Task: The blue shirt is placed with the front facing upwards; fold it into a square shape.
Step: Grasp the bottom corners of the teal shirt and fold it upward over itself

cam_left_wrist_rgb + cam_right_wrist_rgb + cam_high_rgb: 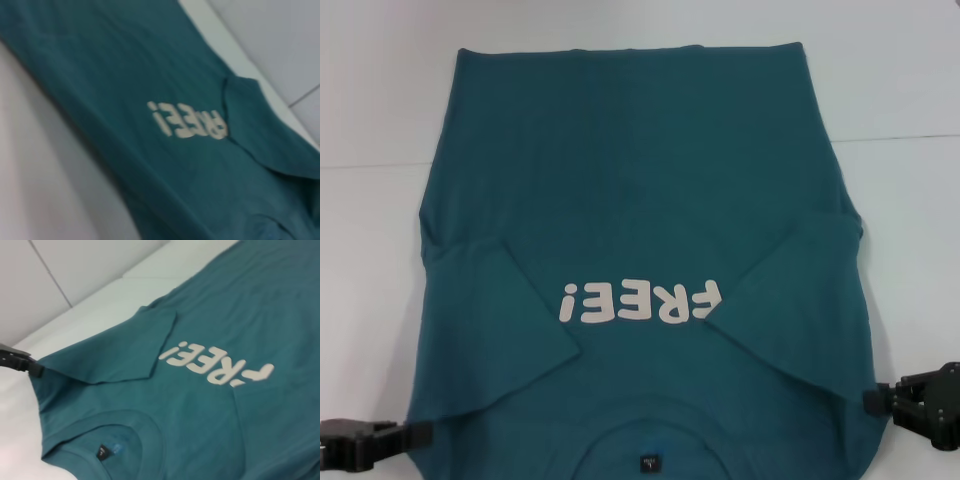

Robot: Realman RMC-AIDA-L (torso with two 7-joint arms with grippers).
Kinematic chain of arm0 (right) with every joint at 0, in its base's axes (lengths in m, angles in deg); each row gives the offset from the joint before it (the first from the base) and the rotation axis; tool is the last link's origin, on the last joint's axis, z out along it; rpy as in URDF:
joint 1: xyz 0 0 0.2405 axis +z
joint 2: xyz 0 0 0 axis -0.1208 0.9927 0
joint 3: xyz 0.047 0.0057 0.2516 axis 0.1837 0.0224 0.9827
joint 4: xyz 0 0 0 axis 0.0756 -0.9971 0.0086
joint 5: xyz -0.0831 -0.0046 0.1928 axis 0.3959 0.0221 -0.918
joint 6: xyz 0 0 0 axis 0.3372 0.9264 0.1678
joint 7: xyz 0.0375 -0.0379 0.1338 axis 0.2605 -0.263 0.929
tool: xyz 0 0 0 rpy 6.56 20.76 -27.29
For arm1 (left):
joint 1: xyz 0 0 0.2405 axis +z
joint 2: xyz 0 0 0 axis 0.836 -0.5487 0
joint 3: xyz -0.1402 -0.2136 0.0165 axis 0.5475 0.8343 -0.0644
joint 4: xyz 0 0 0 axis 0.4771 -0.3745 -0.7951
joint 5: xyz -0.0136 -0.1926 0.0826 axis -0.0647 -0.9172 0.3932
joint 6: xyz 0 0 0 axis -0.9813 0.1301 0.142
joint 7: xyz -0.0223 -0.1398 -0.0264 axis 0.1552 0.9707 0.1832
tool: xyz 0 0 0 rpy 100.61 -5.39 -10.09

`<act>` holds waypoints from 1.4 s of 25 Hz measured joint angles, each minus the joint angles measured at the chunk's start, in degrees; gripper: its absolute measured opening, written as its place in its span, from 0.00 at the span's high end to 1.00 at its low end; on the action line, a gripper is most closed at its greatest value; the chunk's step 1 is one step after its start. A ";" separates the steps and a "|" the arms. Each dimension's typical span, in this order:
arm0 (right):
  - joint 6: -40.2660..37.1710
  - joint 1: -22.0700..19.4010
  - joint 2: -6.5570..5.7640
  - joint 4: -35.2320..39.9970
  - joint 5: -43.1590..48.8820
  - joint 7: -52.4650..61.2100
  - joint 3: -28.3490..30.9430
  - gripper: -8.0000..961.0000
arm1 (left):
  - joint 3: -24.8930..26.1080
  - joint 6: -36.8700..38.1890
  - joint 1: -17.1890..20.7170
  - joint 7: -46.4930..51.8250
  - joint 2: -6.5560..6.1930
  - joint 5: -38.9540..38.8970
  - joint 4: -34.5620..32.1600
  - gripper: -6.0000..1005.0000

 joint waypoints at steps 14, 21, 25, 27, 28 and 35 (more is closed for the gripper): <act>-4.61 -3.07 0.36 -0.03 -0.98 -4.55 3.59 0.95 | 0.23 3.37 2.64 -4.98 0.76 -1.52 -0.60 0.96; -6.87 -4.53 0.35 -0.10 -0.89 -7.13 3.60 0.95 | 0.23 5.69 3.87 -5.99 0.73 -2.06 -0.66 0.96; -8.13 -5.49 0.38 -0.71 -0.84 -8.31 3.62 0.95 | 0.23 7.59 4.51 -6.98 0.71 -2.06 -0.88 0.96; -8.18 -5.96 0.36 -0.72 -0.94 -8.84 3.96 0.95 | 0.21 7.86 4.74 -7.40 0.70 -2.05 -1.15 0.96; -8.19 -6.14 0.29 -0.72 -0.96 -9.00 4.33 0.95 | 0.13 7.91 4.90 -7.51 0.70 -2.03 -1.26 0.96; -8.78 -6.68 -0.24 -0.72 -0.96 -9.62 6.43 0.95 | 0.28 8.71 5.58 -7.51 0.52 -1.98 -1.30 0.96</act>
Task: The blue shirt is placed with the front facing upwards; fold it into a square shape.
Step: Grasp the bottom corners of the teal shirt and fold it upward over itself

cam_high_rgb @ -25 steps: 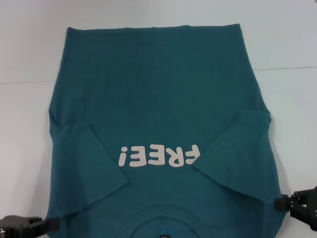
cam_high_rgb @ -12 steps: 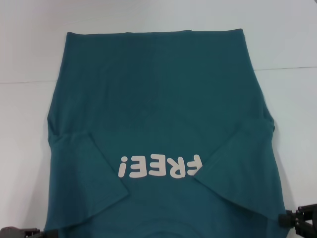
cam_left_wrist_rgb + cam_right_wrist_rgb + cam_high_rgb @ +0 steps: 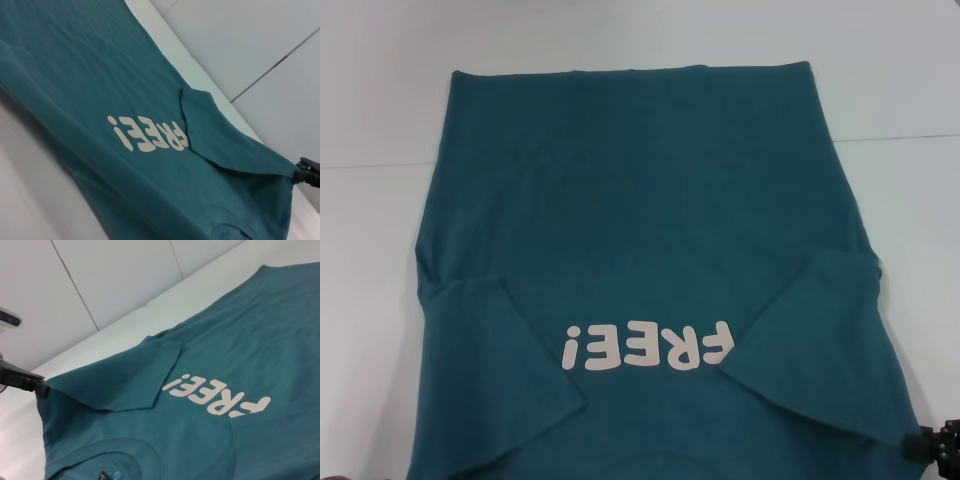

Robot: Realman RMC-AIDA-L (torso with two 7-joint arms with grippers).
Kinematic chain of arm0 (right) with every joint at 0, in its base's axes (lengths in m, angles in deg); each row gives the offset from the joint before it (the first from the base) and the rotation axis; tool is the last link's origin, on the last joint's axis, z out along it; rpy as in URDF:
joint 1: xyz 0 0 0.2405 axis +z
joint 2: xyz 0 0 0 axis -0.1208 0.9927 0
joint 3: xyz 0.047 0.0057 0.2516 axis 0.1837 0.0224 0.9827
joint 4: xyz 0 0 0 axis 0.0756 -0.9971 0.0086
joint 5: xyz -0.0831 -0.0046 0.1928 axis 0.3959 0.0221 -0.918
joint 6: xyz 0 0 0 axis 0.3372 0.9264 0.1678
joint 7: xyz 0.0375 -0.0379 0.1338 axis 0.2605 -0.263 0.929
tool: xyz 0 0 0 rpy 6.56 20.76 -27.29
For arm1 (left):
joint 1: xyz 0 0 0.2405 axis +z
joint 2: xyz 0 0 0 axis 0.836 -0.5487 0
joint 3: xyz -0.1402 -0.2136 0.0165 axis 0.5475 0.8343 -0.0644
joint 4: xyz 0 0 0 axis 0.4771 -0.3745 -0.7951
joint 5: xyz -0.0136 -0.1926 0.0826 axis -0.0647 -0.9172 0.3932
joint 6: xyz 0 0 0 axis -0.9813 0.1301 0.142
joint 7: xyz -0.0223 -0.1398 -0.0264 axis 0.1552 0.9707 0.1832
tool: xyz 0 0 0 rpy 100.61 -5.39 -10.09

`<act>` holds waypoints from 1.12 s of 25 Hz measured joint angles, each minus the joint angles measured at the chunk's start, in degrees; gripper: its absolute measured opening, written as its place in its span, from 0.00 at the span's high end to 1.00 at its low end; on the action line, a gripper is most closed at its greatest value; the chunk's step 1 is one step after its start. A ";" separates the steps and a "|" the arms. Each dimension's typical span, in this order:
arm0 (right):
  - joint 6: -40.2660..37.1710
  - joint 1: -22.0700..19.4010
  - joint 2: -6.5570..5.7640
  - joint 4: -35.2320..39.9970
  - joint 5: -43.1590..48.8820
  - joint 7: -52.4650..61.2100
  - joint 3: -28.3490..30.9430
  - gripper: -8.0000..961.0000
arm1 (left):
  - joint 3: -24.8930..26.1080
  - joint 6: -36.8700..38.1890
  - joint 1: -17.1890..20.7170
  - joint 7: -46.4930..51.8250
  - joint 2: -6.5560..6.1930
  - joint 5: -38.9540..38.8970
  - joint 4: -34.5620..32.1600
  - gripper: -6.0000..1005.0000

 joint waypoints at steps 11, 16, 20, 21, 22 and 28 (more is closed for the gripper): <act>-1.25 -0.76 -0.10 -0.07 0.06 -1.12 0.18 0.95 | 0.33 0.90 0.93 -0.38 -0.28 -0.18 -0.03 0.96; -3.28 -0.41 -0.10 0.00 -1.59 -1.15 1.92 0.95 | 1.67 1.41 0.69 -0.77 -0.35 -2.01 -0.08 0.96; -3.44 -0.05 -0.15 -0.02 -3.90 -0.96 3.67 0.95 | 3.42 1.52 0.72 -0.77 -0.61 -4.19 -0.09 0.96; -3.32 0.09 -0.16 -0.04 -4.32 -0.82 4.06 0.95 | 3.42 1.52 0.72 -0.77 -0.61 -4.19 -0.09 0.96; -3.07 0.37 -0.13 -0.04 -4.75 -0.65 4.65 0.95 | 4.03 1.36 0.68 -0.68 -0.66 -4.43 -0.10 0.96; -0.20 2.79 0.32 -0.08 -5.12 1.44 8.47 0.95 | 5.43 -1.38 0.06 1.15 -0.93 -8.60 -0.76 0.96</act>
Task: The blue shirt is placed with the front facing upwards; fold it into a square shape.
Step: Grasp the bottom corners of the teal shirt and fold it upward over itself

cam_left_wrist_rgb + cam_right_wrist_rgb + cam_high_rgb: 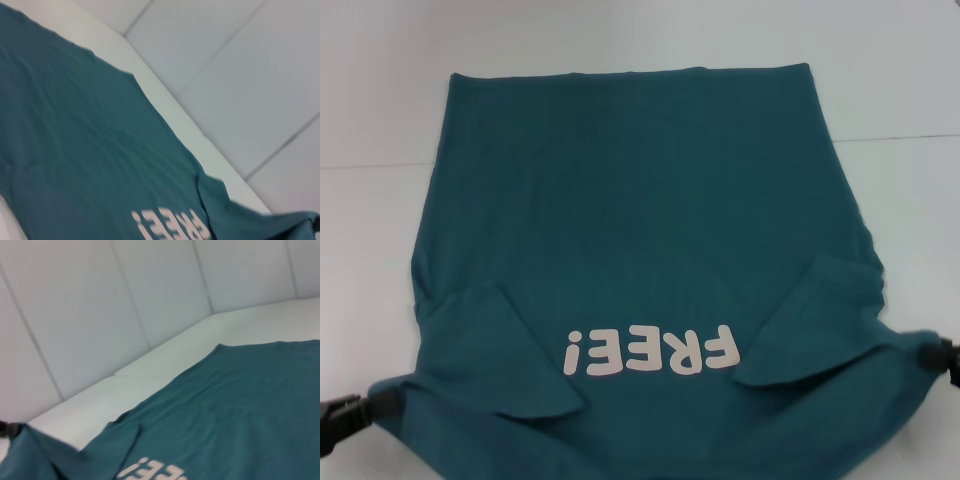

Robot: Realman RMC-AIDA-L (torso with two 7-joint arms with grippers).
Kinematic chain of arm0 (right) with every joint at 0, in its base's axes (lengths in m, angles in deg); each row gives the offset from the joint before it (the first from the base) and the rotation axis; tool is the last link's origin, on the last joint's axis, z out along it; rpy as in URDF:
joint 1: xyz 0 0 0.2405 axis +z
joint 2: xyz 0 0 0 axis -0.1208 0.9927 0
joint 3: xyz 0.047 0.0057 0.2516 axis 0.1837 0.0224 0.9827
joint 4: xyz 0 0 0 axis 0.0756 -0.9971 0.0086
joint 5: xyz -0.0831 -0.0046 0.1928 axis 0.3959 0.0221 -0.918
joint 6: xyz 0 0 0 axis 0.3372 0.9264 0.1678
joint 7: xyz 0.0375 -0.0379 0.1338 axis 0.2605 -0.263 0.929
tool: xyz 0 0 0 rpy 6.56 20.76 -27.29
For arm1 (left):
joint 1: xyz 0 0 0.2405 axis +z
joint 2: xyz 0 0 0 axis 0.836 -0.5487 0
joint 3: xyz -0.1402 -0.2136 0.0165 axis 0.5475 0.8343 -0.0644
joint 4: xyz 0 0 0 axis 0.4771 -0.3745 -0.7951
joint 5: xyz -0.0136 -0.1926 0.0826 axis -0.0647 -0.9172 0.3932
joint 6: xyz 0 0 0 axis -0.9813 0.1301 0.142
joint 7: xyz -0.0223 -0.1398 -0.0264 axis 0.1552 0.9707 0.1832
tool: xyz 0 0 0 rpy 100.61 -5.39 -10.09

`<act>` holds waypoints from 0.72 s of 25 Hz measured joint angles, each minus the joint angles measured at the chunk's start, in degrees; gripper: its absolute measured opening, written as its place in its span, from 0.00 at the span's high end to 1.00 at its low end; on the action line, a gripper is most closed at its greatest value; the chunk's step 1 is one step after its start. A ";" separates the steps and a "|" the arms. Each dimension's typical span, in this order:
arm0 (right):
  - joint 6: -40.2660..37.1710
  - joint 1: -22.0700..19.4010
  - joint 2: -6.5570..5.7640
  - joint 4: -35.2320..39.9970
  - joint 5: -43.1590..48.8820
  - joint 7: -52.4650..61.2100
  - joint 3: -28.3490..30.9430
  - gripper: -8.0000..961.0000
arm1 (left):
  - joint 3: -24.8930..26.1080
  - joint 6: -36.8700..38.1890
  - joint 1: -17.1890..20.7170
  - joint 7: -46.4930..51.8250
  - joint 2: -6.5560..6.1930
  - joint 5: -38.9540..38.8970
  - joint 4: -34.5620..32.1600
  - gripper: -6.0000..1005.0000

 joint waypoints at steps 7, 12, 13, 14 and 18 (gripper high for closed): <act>6.11 2.28 0.00 -2.04 -0.57 1.72 1.76 0.95 | 0.04 -6.92 -1.71 1.86 0.48 -2.00 -1.68 0.96; 9.56 3.15 -0.46 -3.56 -2.61 1.78 2.21 0.95 | 0.06 -10.72 -3.15 1.97 0.83 -4.34 -2.21 0.96; 10.06 3.34 -0.48 -3.69 -2.98 1.84 2.21 0.95 | 0.07 -11.24 -3.48 1.97 0.97 -4.59 -2.22 0.96; 10.51 3.60 -0.48 -3.73 -3.34 1.94 2.21 0.95 | 0.07 -12.09 -4.00 1.96 1.19 -4.99 -2.23 0.96; 13.00 4.65 -0.26 -4.26 -4.90 2.43 2.12 0.94 | 0.07 -15.58 -5.77 1.60 2.02 -5.59 -2.24 0.96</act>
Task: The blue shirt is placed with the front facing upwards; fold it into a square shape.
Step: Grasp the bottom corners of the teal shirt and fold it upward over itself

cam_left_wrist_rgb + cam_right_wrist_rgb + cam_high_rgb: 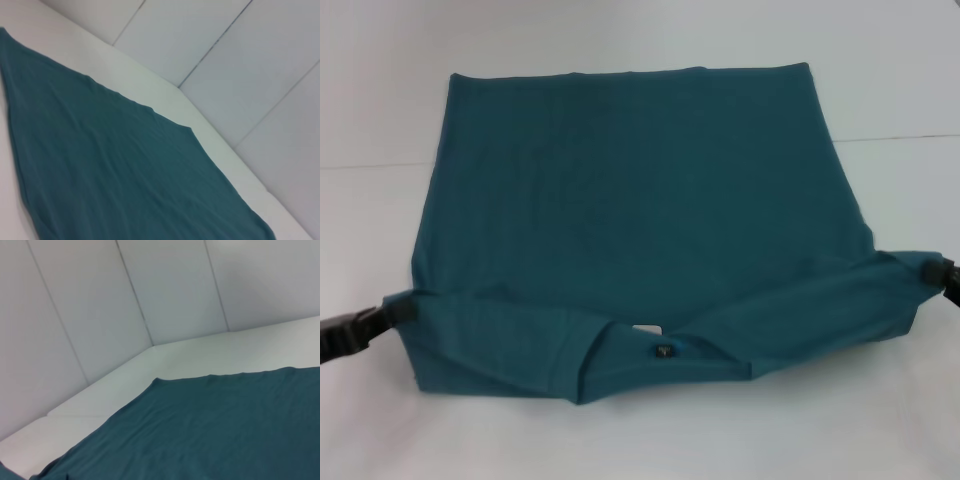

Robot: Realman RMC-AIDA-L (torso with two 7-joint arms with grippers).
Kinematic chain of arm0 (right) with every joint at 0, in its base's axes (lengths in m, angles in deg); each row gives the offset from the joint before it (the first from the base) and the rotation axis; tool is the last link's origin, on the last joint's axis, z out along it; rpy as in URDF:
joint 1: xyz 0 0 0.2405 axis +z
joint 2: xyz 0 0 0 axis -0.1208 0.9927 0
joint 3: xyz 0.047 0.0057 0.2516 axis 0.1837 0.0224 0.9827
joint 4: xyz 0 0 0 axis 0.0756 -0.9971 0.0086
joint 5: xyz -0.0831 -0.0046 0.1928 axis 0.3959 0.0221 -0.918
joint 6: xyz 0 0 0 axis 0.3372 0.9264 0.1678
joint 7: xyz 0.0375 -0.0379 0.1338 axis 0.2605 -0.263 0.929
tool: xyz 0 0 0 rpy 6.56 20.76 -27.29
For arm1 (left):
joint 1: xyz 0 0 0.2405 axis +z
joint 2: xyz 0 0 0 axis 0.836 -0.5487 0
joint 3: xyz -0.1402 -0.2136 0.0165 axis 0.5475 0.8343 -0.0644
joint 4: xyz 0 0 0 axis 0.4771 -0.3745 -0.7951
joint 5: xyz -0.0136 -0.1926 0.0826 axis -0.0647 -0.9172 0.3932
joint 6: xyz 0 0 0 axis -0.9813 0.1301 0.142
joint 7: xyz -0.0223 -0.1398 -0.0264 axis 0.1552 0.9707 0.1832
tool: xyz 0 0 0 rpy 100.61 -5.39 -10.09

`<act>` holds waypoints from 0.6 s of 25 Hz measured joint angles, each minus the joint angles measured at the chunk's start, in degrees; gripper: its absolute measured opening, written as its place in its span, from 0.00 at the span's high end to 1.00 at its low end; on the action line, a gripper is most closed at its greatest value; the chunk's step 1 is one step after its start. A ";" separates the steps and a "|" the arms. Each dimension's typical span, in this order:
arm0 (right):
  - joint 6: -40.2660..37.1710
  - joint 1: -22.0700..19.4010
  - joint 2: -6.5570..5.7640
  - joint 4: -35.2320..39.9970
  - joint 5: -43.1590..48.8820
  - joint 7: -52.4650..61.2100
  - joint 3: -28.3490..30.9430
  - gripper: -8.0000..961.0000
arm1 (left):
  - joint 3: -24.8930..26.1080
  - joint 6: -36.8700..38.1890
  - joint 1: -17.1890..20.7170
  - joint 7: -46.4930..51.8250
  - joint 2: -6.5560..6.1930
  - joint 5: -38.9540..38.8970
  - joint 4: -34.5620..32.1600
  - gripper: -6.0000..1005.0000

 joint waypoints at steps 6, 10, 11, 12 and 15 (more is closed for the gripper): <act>2.96 0.91 -0.02 -1.95 -1.76 -0.28 -0.12 0.94 | 0.00 -3.07 -1.77 -0.48 0.45 -1.38 0.01 0.96; 5.05 1.39 -0.04 -3.04 -3.22 -0.76 -0.42 0.94 | -0.01 -3.53 -1.79 -1.30 0.48 -4.20 0.04 0.96; 5.40 1.52 -0.05 -3.29 -3.73 -0.99 -0.44 0.94 | -0.01 -3.68 -1.71 -1.59 0.50 -4.79 0.04 0.96; 6.06 1.73 -0.05 -3.76 -4.97 -1.55 -0.45 0.95 | -0.01 -3.91 -1.60 -1.86 0.54 -5.30 0.03 0.96; 7.01 2.09 -0.09 -3.98 -5.85 -1.75 -0.49 0.95 | -0.01 -5.30 -1.46 -2.60 0.93 -6.71 -0.03 0.96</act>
